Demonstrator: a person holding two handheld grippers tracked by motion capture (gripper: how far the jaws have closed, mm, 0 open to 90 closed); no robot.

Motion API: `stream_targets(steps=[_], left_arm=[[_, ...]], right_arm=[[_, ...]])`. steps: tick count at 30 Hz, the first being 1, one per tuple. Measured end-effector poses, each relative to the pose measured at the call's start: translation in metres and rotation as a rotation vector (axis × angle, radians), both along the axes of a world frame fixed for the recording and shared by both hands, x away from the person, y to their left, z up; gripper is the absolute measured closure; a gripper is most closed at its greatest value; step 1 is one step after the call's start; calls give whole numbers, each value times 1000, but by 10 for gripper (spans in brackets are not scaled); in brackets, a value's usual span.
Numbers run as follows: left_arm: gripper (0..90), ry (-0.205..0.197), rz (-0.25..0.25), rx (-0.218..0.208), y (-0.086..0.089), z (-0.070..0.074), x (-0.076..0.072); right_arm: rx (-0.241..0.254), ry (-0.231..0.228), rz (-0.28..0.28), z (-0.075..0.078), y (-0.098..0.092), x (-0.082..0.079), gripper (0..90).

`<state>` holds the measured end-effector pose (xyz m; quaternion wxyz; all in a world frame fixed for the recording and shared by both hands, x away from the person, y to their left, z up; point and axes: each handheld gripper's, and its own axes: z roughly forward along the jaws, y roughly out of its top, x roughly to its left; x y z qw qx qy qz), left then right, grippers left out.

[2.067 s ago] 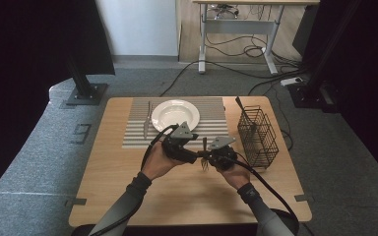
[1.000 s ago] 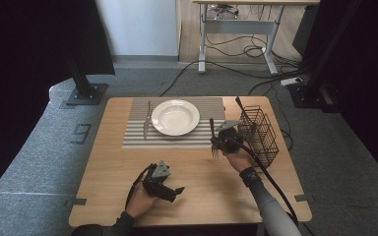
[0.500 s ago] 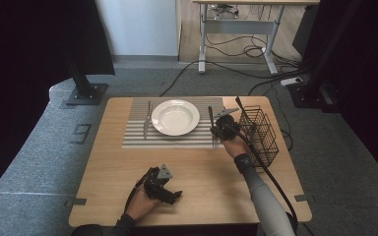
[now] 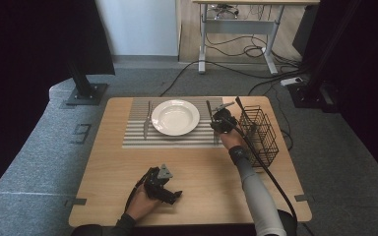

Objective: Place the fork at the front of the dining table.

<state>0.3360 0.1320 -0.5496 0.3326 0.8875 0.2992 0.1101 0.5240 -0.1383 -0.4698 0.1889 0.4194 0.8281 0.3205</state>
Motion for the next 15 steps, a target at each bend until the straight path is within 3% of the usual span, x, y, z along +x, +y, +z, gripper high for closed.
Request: stream_targets(steps=[15], left_arm=[[0, 0, 0, 0, 0, 0, 0]], right_arm=[[-75, 30, -63, -18, 5, 28, 857]])
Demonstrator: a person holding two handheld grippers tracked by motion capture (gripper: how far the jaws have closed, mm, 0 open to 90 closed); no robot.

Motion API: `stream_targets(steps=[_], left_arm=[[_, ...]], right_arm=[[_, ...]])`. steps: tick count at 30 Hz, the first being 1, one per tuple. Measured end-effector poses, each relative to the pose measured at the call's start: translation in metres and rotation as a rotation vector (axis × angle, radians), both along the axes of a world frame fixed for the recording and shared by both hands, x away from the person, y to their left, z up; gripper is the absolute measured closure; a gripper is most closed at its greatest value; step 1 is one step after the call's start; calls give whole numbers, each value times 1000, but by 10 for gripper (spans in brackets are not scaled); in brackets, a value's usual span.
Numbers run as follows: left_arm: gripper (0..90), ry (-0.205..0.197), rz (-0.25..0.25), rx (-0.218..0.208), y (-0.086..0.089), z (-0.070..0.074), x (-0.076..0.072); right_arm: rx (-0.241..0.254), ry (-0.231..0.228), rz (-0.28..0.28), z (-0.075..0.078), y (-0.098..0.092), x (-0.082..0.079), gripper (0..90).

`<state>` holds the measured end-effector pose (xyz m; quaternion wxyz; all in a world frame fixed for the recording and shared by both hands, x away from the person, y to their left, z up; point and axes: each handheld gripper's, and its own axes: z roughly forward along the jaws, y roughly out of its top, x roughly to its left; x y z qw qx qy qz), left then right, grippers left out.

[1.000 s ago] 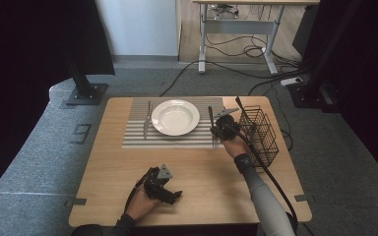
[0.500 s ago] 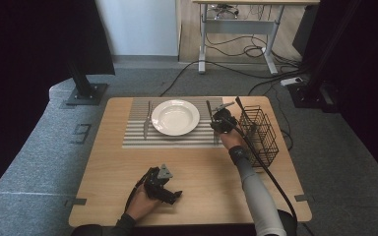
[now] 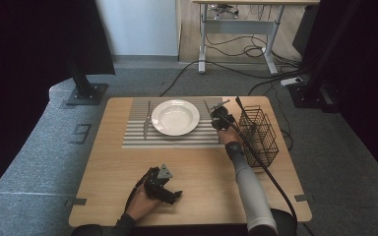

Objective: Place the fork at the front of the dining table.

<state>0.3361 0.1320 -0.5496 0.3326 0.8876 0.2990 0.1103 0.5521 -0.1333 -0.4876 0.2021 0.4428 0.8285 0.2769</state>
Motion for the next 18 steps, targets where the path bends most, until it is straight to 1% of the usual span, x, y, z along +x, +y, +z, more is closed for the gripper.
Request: stream_targets(steps=[3, 9, 12, 13, 18], left_arm=[[0, 1, 0, 0, 0, 0, 0], [0, 1, 0, 0, 0, 0, 0], [0, 1, 0, 0, 0, 0, 0], [0, 1, 0, 0, 0, 0, 0], [0, 1, 0, 0, 0, 0, 0]], right_arm=[[-14, 7, -7, -5, 1, 6, 857], [-22, 22, -23, -14, 5, 16, 855], [-34, 25, -29, -19, 6, 21, 855], [-34, 25, -29, -19, 6, 21, 855], [-39, 44, -41, -28, 10, 30, 854]])
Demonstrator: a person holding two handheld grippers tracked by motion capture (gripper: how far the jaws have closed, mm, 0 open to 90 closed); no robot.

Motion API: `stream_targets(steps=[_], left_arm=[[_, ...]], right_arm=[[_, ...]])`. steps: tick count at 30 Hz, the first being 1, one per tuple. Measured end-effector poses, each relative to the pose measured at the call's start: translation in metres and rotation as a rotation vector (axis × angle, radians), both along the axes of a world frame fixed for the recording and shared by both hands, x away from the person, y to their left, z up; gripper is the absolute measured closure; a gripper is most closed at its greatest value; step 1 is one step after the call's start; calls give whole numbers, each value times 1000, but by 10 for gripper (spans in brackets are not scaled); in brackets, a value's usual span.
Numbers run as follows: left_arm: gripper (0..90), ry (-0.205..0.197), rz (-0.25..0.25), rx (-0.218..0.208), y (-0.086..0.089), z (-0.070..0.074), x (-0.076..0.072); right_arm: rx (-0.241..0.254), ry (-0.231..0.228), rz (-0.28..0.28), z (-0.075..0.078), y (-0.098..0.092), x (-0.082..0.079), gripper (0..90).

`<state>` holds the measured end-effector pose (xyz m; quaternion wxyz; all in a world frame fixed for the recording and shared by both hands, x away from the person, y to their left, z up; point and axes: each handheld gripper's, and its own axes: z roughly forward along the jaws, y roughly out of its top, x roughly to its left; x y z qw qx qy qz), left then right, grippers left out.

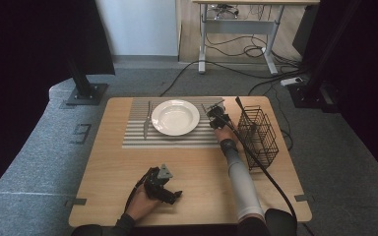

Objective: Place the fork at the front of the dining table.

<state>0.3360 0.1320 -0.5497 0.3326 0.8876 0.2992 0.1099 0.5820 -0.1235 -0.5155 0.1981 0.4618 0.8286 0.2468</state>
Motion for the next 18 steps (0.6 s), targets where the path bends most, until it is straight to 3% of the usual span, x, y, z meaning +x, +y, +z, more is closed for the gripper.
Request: stream_targets(steps=[10, 15, 18], left_arm=[[0, 0, 0, 0, 0, 0, 0], [0, 0, 0, 0, 0, 0, 0], [0, 0, 0, 0, 0, 0, 0]], right_arm=[[-4, 13, 9, -13, 7, 8, 835], [3, 14, 15, -11, 6, 8, 801], [14, 2, 36, -2, 6, 4, 725]])
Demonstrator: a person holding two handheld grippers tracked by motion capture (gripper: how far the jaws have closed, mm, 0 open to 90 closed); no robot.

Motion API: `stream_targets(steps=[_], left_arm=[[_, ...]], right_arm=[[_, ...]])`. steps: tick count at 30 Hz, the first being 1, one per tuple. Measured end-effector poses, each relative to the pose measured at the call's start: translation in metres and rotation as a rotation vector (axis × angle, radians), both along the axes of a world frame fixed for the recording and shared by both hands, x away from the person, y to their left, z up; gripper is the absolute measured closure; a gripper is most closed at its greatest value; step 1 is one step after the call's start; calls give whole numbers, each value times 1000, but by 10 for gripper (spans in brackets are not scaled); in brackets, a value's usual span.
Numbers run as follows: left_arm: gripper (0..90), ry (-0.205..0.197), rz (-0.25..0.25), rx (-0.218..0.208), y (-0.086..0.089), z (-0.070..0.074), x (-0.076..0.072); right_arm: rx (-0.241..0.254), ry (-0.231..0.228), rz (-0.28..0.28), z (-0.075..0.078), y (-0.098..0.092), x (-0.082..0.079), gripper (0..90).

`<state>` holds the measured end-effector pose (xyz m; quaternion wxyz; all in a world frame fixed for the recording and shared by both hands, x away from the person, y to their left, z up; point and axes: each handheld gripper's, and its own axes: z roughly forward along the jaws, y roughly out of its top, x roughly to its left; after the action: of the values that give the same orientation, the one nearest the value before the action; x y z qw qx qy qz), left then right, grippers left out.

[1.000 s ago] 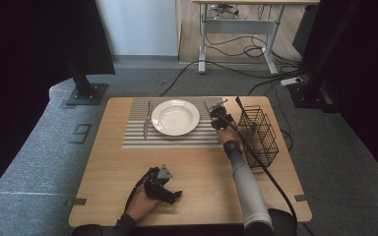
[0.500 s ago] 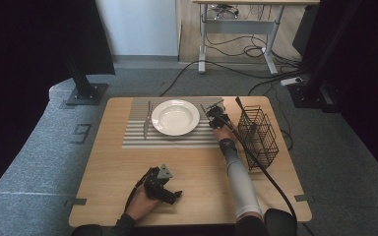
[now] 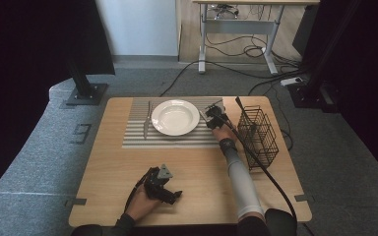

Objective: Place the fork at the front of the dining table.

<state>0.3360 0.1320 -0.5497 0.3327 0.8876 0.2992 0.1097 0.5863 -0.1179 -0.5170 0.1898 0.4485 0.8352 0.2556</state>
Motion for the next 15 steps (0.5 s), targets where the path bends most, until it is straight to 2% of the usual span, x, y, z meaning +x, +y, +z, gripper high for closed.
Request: stream_targets(steps=[2, 3, 5, 7, 9, 10, 15], left_arm=[[0, 0, 0, 0, 0, 0, 0], [0, 0, 0, 0, 0, 0, 0], [0, 0, 0, 0, 0, 0, 0], [0, 0, 0, 0, 0, 0, 0], [0, -1, 0, 1, 0, 0, 0], [0, -1, 0, 1, 0, 0, 0], [0, -1, 0, 2, 0, 0, 0]], right_arm=[[0, -4, 5, 3, -1, -2, 703], [18, -10, 17, 10, -2, -8, 646], [27, -7, 21, 12, -2, -11, 614], [48, -11, 42, 19, -4, -24, 529], [52, -17, 43, 20, -5, -27, 516], [74, -14, 43, 23, -8, -37, 489], [74, -7, 24, 23, -15, -49, 461]])
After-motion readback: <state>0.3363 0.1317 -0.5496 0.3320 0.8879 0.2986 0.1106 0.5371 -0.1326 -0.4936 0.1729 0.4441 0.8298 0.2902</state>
